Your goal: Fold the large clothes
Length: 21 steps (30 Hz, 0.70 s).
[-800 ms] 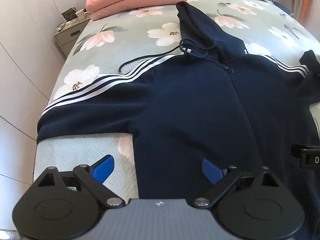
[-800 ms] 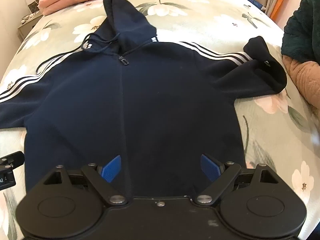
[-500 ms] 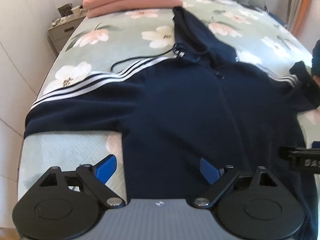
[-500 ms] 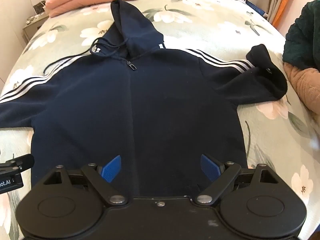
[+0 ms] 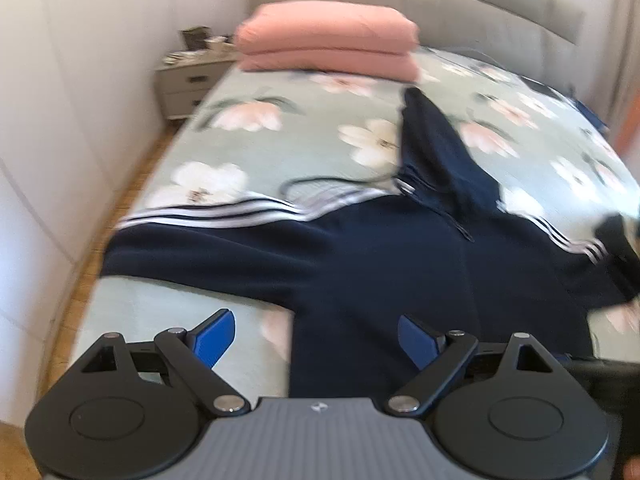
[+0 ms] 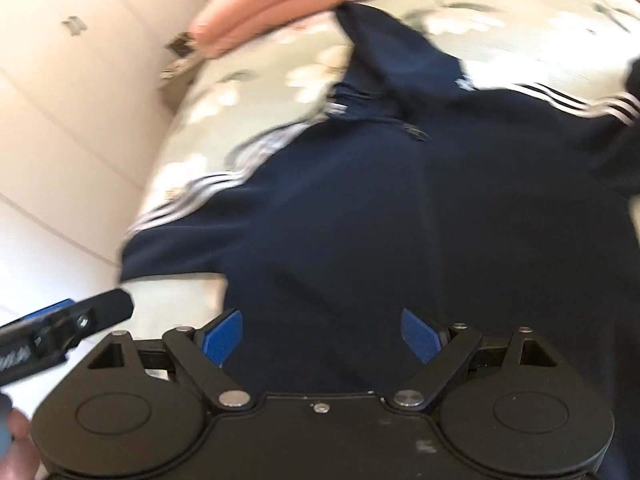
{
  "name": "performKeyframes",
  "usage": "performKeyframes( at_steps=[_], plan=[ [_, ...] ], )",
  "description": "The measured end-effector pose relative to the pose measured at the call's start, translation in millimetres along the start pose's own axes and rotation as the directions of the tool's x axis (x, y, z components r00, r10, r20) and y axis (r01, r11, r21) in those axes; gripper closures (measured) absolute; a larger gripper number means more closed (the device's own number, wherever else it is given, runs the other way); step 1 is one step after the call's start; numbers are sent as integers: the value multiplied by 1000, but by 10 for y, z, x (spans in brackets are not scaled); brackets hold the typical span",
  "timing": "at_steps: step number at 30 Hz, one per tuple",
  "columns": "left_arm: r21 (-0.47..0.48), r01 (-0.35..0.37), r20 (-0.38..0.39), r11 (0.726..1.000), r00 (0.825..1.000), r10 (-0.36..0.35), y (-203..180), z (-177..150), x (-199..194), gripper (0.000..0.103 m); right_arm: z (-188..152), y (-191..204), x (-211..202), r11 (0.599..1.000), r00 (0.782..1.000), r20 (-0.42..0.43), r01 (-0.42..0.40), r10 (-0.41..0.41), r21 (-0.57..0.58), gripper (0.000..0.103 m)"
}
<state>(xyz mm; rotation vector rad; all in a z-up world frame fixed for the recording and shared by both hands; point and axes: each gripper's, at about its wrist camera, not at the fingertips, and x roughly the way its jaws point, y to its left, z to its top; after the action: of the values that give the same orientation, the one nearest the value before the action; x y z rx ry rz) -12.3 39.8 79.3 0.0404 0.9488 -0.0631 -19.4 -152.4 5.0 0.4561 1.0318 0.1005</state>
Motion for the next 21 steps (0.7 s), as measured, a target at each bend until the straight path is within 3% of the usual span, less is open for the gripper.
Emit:
performKeyframes(
  at_steps=[7,12,21],
  plan=[
    [-64,-70,11,996,997,71,82,206,-11,13,208,67,43,996,996,3,-90,90,-27,1],
    [-43,-87,20,995,996,88,-104,229,131,13,220,-34,70,997,998,37,-44,47,-67,1],
    [-5,-59,-33,998,998,59,-363,130,438,13,273,-563,352,999,1000,-2,19,-19,46,1]
  ],
)
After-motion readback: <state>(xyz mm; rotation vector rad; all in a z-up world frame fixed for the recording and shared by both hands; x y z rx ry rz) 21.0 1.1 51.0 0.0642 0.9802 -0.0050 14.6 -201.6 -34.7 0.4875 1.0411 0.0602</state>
